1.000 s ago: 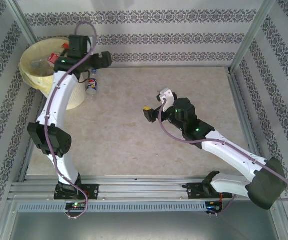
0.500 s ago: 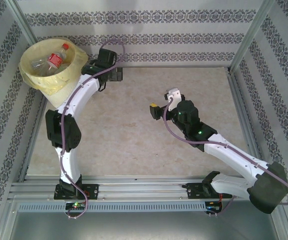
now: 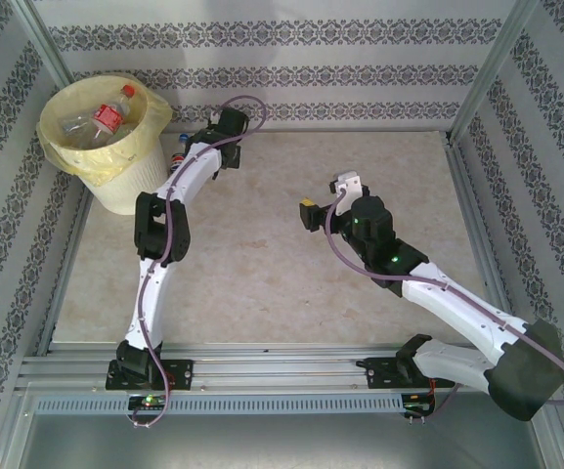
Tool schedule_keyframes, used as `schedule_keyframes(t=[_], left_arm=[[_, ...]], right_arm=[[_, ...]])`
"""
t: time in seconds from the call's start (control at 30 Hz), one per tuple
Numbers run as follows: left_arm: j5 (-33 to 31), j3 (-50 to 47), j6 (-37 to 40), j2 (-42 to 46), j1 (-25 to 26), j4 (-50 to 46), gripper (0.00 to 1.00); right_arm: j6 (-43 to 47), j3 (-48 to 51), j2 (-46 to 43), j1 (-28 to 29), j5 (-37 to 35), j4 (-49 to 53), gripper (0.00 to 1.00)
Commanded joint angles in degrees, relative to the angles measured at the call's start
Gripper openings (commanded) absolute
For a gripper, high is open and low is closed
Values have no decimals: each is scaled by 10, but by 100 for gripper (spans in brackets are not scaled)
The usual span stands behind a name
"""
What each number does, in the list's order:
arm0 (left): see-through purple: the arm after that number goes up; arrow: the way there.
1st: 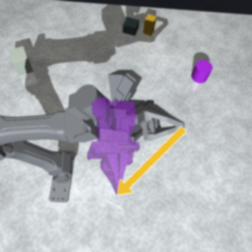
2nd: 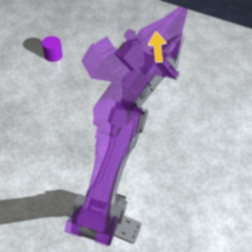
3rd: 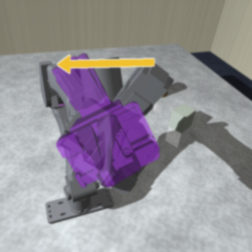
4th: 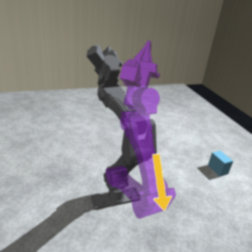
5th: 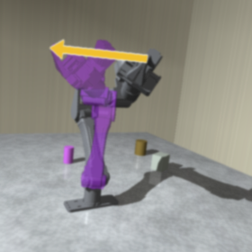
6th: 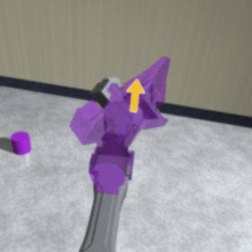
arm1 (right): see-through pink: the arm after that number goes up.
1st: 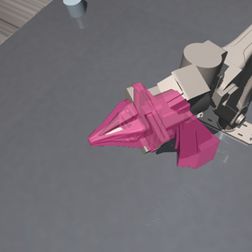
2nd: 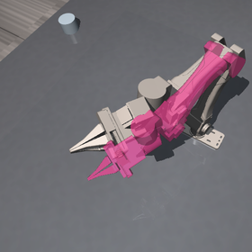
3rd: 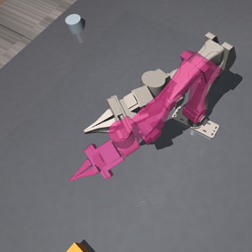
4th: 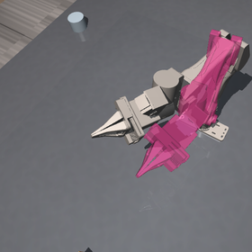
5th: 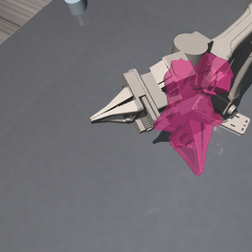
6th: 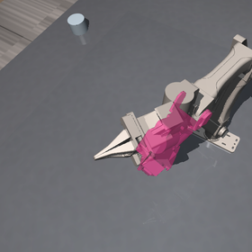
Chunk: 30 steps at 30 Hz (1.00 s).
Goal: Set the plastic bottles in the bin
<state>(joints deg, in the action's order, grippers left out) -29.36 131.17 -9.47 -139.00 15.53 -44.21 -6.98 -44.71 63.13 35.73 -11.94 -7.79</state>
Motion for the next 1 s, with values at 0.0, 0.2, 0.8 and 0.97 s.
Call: schedule_keyframes(t=[0.0,0.2,0.8,0.97], left_arm=[[-46,45,-20,-27,-24,-65,100],[8,62,-64,-52,-58,-95,99],[236,-31,-109,-37,-93,-38,95],[225,-29,-131,-49,-101,-38,90]], right_arm=[[-9,7,-18,-6,-16,2,98],[-10,9,-23,-10,-17,5,98],[-22,5,-19,-14,-18,10,98],[-25,3,-16,-14,-14,9,98]])
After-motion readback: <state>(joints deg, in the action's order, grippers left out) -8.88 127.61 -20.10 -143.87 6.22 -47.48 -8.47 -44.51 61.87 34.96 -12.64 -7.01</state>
